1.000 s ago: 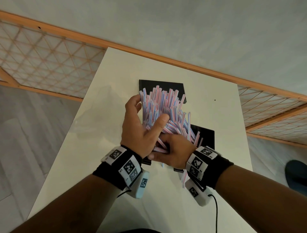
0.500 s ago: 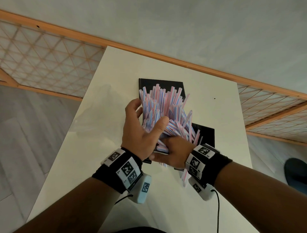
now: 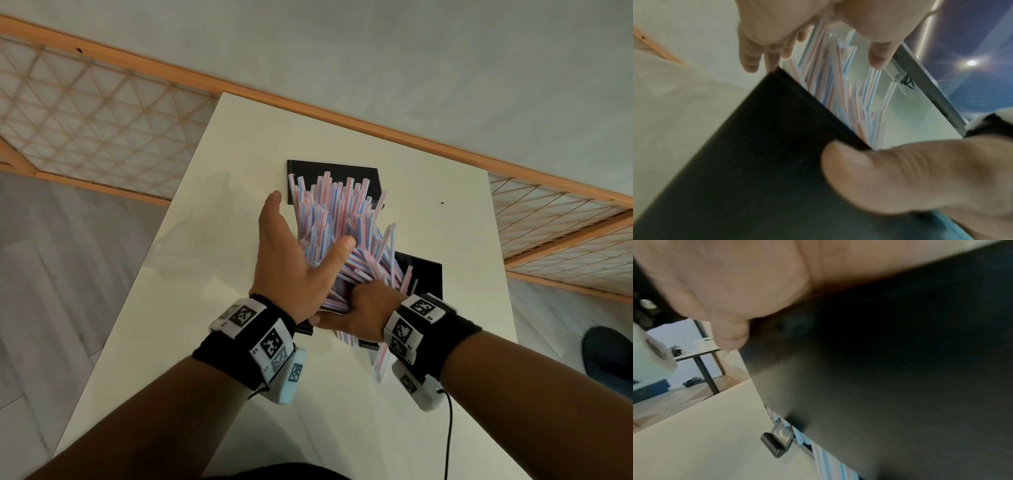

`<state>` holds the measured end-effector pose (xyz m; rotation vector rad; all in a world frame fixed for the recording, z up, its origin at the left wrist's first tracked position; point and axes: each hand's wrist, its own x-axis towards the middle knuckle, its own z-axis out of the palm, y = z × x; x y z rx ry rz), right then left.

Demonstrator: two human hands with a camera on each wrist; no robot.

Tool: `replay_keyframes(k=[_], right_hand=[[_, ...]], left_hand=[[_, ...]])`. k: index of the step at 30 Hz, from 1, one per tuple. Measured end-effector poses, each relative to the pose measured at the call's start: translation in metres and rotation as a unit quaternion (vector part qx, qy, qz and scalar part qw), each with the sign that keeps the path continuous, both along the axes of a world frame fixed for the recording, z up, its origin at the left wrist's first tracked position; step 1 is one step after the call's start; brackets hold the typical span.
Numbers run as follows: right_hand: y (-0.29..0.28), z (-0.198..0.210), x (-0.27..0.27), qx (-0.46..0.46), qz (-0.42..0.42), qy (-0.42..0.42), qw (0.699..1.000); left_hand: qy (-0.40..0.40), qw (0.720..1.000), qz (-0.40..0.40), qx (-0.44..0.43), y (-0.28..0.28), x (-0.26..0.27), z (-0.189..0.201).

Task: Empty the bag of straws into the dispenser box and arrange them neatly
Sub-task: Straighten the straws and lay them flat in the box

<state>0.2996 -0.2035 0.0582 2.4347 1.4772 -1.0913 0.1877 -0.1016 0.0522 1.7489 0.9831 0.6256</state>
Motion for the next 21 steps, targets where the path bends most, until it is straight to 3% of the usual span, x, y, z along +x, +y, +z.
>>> replay_keyframes(k=[3, 8, 11, 13, 17, 19, 21], right_hand=[[0.003, -0.007, 0.004, -0.015, 0.01, 0.005, 1.0], [-0.003, -0.012, 0.013, 0.004, -0.008, -0.007, 1.0], [-0.009, -0.015, 0.017, -0.015, -0.008, -0.007, 1.0], [-0.008, -0.014, 0.016, 0.009, -0.006, 0.038, 0.999], [-0.002, -0.012, 0.008, 0.077, 0.014, 0.106, 0.991], [-0.002, -0.013, 0.004, 0.074, 0.028, 0.097, 0.992], [-0.004, -0.016, 0.004, 0.05, 0.039, 0.07, 0.996]], left_hand=[[-0.059, 0.992, 0.03, -0.105, -0.001, 0.002, -0.001], [-0.192, 0.953, 0.086, -0.22, -0.002, -0.005, -0.001], [-0.207, 0.932, 0.107, -0.277, 0.005, -0.015, -0.006], [-0.164, 0.951, 0.086, -0.249, 0.009, -0.021, -0.012], [-0.042, 0.981, -0.048, -0.183, 0.0, -0.024, -0.016], [-0.024, 0.986, -0.087, -0.139, -0.004, -0.024, -0.017], [0.025, 0.995, -0.085, -0.043, -0.002, -0.027, -0.02]])
